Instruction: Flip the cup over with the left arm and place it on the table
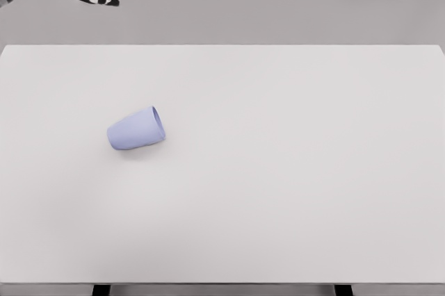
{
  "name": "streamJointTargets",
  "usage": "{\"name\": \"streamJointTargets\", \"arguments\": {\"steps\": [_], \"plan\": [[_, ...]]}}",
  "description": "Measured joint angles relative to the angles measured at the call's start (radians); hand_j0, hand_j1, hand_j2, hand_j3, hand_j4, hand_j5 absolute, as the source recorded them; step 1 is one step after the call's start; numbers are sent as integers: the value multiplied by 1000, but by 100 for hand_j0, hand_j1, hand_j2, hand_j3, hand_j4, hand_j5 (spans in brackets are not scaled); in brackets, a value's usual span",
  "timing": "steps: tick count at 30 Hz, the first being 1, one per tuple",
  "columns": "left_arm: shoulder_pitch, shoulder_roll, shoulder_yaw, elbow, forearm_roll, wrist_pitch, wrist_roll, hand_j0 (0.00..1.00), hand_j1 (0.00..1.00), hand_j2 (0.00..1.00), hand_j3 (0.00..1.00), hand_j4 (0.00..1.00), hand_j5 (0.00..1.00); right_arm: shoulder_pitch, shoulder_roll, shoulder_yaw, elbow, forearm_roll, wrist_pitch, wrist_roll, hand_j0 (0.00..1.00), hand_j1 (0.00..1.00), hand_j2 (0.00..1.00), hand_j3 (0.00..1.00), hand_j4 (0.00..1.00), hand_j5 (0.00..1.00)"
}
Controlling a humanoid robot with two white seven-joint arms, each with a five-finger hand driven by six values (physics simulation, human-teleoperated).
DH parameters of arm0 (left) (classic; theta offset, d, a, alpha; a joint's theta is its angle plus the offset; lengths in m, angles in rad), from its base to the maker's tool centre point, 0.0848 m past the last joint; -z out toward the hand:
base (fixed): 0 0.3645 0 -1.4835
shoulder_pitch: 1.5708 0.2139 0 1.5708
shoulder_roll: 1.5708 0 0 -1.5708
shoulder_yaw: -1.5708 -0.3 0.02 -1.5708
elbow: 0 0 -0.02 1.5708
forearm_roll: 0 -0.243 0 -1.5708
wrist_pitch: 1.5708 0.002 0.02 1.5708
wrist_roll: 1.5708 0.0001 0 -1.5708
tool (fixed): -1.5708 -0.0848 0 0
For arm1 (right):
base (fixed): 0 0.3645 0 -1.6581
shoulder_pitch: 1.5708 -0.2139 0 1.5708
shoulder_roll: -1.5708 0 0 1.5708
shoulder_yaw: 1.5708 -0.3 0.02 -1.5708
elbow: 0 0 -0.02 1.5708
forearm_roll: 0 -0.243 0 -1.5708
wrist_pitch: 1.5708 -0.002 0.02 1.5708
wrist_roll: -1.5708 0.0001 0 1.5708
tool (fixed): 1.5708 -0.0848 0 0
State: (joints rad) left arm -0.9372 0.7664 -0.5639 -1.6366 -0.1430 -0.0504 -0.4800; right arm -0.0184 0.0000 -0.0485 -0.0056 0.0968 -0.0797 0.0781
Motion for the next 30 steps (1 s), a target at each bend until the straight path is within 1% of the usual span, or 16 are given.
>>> {"name": "streamJointTargets", "arguments": {"steps": [2, 4, 5, 7, 8, 10, 12, 13, 14, 15, 16, 19, 21, 24, 26, 30], "plan": [[-17, 43, -137, -11, 4, 46, 9, 100, 100, 100, 100, 100, 100, 0, 0, 0, 0, 0, 0, 0, 100, 100, 100, 100, 100, 100], [-31, 79, -231, -26, 35, 75, 21, 100, 100, 100, 100, 100, 100, 0, 0, 0, 0, 0, 0, 0, 100, 100, 100, 100, 100, 100], [-34, 105, -270, -38, 75, 87, 32, 100, 100, 100, 100, 100, 100, 0, 0, 0, 0, 0, 0, 0, 100, 100, 100, 100, 100, 100], [-41, 178, -336, -81, 197, 102, 76, 100, 100, 100, 100, 100, 100, 0, 0, 0, 0, 0, 0, 0, 100, 100, 100, 100, 100, 100], [-43, 206, -360, -93, 286, 112, 91, 100, 100, 100, 100, 100, 100, 0, 0, 0, 0, 0, 0, 0, 100, 100, 100, 100, 100, 100], [-49, 250, -408, -109, 489, 142, 109, 100, 100, 100, 100, 100, 100, 0, 0, 0, 0, 0, 0, 0, 100, 100, 100, 100, 100, 100], [-46, 280, -442, -117, 684, 162, 121, 100, 100, 100, 100, 100, 100, 0, 0, 0, 0, 0, 0, 0, 100, 100, 100, 100, 100, 100], [-40, 285, -456, -120, 749, 173, 127, 100, 100, 100, 100, 100, 100, 0, 0, -1, 0, 0, 0, 0, 100, 100, 100, 100, 100, 100], [-19, 284, -472, -122, 785, 188, 144, 100, 100, 100, 100, 100, 100, 0, 0, 0, 0, 0, 0, 0, 100, 100, 100, 100, 100, 100], [-3, 279, -484, -123, 801, 204, 171, 100, 100, 100, 100, 100, 100, 0, 0, -1, 0, 0, 0, 0, 100, 100, 100, 100, 100, 100], [12, 264, -492, -124, 794, 229, 201, 100, 100, 100, 100, 100, 100, 0, 0, -1, 0, 0, 0, 0, 100, 100, 100, 100, 100, 100], [35, 195, -506, -126, 716, 343, 252, 100, 100, 100, 100, 100, 100, 0, 0, -1, 0, 0, 0, 0, 100, 100, 100, 100, 100, 100], [37, 167, -510, -127, 669, 394, 266, 100, 100, 100, 100, 100, 100, 0, 0, -1, 0, 0, 0, 0, 100, 100, 100, 100, 100, 100], [51, 148, -514, -127, 612, 443, 276, 100, 100, 100, 100, 100, 100, 0, 0, -1, 0, 0, 0, 0, 100, 100, 100, 100, 100, 100], [52, 143, -516, -127, 590, 473, 279, 100, 100, 100, 100, 100, 100, 0, 0, -1, 0, 0, 0, 0, 100, 100, 100, 100, 100, 100], [61, 135, -519, -126, 571, 513, 281, 100, 100, 100, 100, 100, 100, 0, 0, -1, 0, 0, 0, 0, 100, 100, 100, 100, 100, 100]]}}
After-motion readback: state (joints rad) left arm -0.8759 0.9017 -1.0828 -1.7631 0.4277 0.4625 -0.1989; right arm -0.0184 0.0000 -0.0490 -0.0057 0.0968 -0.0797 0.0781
